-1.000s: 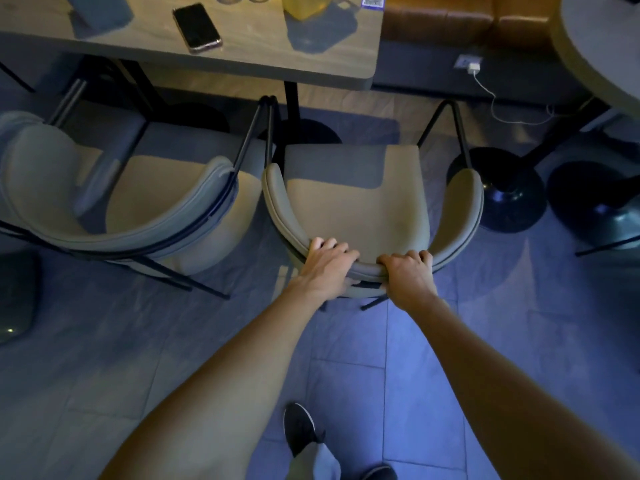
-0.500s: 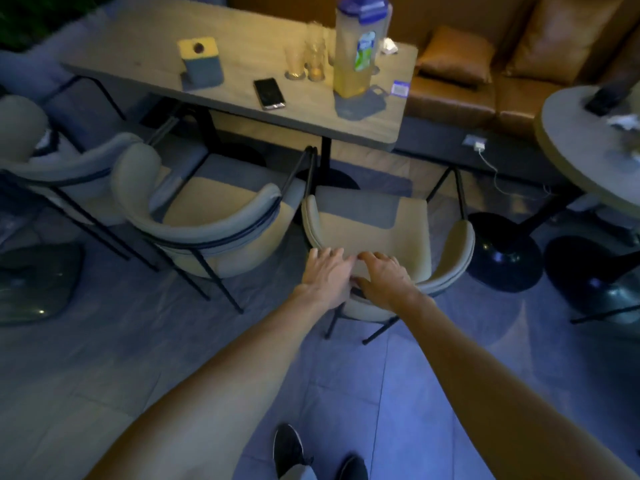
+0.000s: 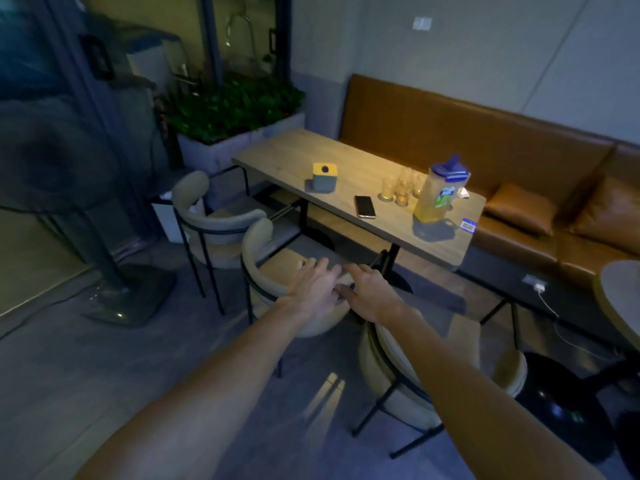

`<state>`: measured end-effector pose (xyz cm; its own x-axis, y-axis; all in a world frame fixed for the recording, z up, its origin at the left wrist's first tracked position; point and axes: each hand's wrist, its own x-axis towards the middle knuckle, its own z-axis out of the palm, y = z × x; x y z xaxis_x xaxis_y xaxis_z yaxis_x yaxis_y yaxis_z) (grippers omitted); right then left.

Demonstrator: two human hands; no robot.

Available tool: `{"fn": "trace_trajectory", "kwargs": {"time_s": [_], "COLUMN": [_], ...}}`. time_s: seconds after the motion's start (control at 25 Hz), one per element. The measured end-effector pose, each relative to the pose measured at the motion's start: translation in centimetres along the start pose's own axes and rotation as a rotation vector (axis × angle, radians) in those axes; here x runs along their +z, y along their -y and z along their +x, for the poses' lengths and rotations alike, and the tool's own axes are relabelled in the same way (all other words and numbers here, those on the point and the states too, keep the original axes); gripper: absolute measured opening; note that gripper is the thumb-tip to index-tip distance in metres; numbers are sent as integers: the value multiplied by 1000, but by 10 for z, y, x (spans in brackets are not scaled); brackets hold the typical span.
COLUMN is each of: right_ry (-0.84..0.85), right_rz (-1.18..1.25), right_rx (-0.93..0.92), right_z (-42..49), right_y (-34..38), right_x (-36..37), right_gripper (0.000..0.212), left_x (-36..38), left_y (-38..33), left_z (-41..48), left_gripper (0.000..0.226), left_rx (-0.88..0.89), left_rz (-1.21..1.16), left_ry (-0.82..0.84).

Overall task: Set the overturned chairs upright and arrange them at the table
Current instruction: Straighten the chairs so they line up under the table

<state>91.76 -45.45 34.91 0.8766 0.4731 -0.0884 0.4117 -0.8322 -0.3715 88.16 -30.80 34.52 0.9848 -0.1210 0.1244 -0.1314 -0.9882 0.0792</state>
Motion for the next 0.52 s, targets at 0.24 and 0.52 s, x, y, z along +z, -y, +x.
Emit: {"fn": "trace_trajectory", "kwargs": {"time_s": [0.24, 0.52], "right_ry": [69, 141], "right_rz": [-92, -46], "right_rx": [-18, -33], "right_z": [93, 207], "right_y": [111, 227], "right_x": [13, 46], "right_gripper": [58, 56], "left_x": [-36, -47], "left_y": [161, 339], "left_z": [-3, 7], "left_gripper": [35, 34], "left_rx": [-25, -101], "left_rz": [36, 67], "left_ry": [-41, 84]}}
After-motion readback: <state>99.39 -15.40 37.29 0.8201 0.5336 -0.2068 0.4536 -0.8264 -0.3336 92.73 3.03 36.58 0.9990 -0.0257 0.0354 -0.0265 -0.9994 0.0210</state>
